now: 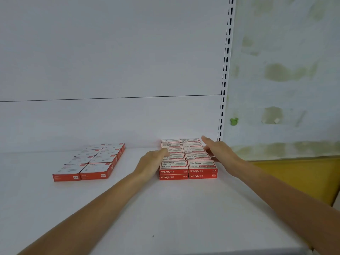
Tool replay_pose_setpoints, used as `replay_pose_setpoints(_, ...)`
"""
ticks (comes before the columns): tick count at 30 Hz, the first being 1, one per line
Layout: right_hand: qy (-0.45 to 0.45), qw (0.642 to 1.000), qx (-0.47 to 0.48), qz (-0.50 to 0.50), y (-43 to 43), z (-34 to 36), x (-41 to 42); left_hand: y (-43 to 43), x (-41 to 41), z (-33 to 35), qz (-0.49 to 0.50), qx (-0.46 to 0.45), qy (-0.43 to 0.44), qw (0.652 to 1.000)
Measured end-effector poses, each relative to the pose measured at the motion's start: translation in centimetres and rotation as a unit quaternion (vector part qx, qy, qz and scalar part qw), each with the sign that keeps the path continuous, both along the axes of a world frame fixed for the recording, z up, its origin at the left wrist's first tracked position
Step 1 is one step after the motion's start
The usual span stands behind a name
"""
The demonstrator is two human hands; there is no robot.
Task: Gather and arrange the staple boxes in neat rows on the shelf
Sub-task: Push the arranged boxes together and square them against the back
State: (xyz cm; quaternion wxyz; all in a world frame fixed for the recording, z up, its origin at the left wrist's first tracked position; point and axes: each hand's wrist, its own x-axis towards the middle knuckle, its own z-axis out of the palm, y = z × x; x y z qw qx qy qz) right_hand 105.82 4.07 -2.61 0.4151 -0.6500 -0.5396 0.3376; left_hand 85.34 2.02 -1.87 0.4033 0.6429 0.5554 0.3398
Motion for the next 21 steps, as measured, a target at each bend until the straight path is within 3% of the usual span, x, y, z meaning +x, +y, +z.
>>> replay_pose_setpoints(3, 0.015, 1.000, 0.001, -0.003, 0.3, 0.2, 0.2, -0.3, 0.0, 0.3, -0.016, -0.013, -0.035, 0.999)
replay_pose_setpoints(13, 0.077, 0.996, -0.010, 0.031, -0.9, 0.4, 0.9, -1.0, 0.5, 0.3, -0.025, 0.010, 0.009, 1.000)
replay_pose_setpoints(21, -0.025, 0.999, -0.023, -0.021, -0.8, -0.5, 0.1, -1.4, 0.1, -0.6, -0.006, 0.042, 0.008, 0.999)
